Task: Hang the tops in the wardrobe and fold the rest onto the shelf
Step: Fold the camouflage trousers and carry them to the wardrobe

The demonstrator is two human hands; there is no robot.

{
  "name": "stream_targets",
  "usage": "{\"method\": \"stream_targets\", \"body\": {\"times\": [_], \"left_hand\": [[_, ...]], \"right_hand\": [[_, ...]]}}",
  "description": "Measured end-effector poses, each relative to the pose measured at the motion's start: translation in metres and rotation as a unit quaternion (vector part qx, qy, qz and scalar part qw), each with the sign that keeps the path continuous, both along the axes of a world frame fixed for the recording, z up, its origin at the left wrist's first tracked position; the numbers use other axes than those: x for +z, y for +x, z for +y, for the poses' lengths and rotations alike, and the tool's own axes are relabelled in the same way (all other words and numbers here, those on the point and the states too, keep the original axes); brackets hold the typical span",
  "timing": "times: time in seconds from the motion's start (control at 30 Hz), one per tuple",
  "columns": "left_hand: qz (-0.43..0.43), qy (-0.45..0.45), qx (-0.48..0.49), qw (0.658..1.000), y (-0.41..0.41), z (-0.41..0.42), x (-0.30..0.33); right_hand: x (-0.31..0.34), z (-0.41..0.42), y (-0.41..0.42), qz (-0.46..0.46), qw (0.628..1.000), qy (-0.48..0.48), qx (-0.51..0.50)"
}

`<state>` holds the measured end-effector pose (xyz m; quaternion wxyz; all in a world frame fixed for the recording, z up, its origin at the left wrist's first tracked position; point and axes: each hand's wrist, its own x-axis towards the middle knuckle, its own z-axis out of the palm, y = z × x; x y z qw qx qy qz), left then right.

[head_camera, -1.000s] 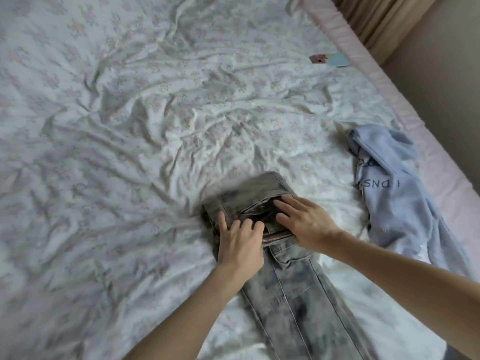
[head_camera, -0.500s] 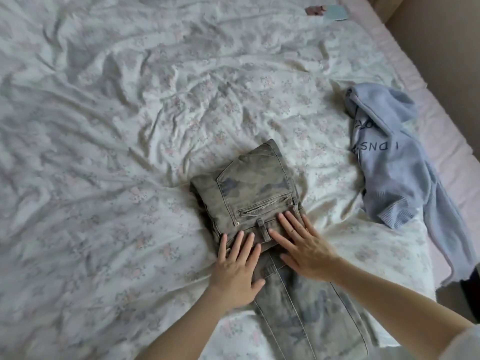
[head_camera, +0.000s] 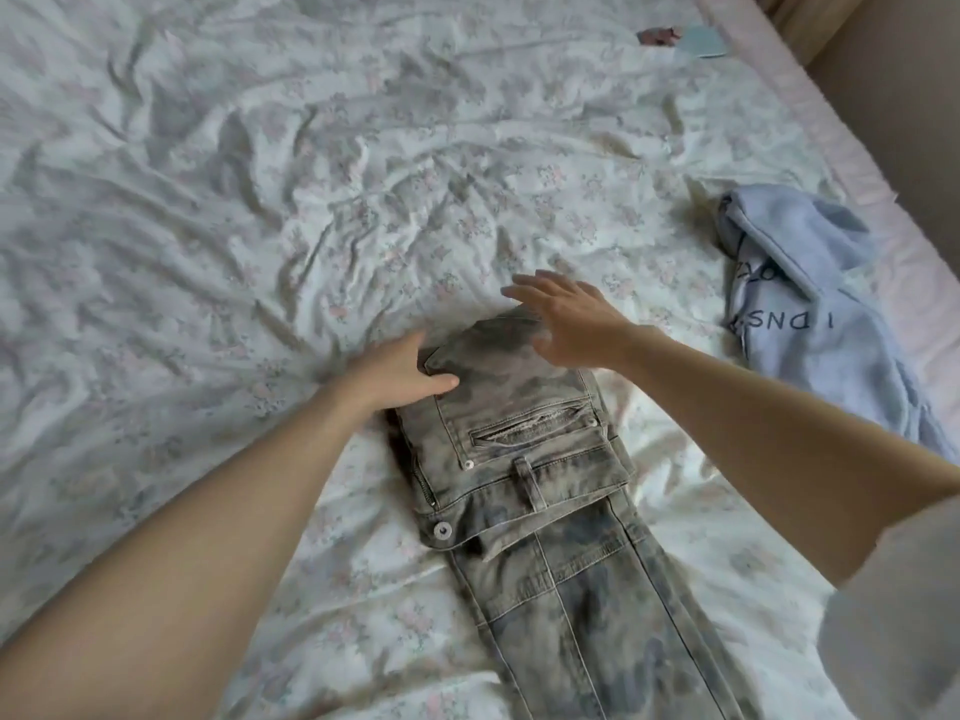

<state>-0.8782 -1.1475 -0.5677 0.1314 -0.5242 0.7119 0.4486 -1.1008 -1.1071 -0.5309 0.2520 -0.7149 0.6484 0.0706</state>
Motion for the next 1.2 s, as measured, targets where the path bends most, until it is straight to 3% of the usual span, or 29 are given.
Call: {"method": "stream_targets", "body": {"times": [0.1, 0.23, 0.3, 0.43, 0.63, 0.83, 1.07, 1.2], "left_hand": [[0.017, 0.130, 0.008, 0.991, 0.004, -0.018, -0.009], [-0.047, 0.126, -0.083, 0.987, -0.008, -0.029, -0.009], [-0.081, 0.068, -0.133, 0.985, -0.015, -0.024, -0.002], [-0.073, -0.047, -0.131, 0.988, -0.011, -0.002, 0.021], [-0.040, -0.079, -0.110, 0.990, -0.009, -0.026, 0.085], [-0.044, -0.190, -0.100, 0.976, -0.005, -0.038, 0.142], [-0.048, -0.398, -0.017, 0.916, -0.003, -0.046, 0.192], [-0.034, -0.469, 0.009, 0.883, -0.006, -0.004, 0.177]], "right_hand": [[-0.009, -0.027, 0.006, 0.051, 0.982, 0.172, 0.056], [-0.018, -0.039, 0.015, 0.117, 0.963, 0.220, 0.101], [-0.014, -0.039, 0.015, 0.130, 0.967, 0.184, 0.119], [0.007, -0.030, 0.012, 0.103, 0.981, 0.106, 0.127], [0.073, -0.043, 0.011, 0.092, 0.990, 0.019, 0.100], [0.122, -0.044, 0.018, 0.123, 0.985, -0.099, 0.068], [0.160, -0.043, 0.023, 0.166, 0.931, -0.324, 0.028], [0.154, -0.006, 0.027, 0.190, 0.923, -0.334, 0.008]]}}
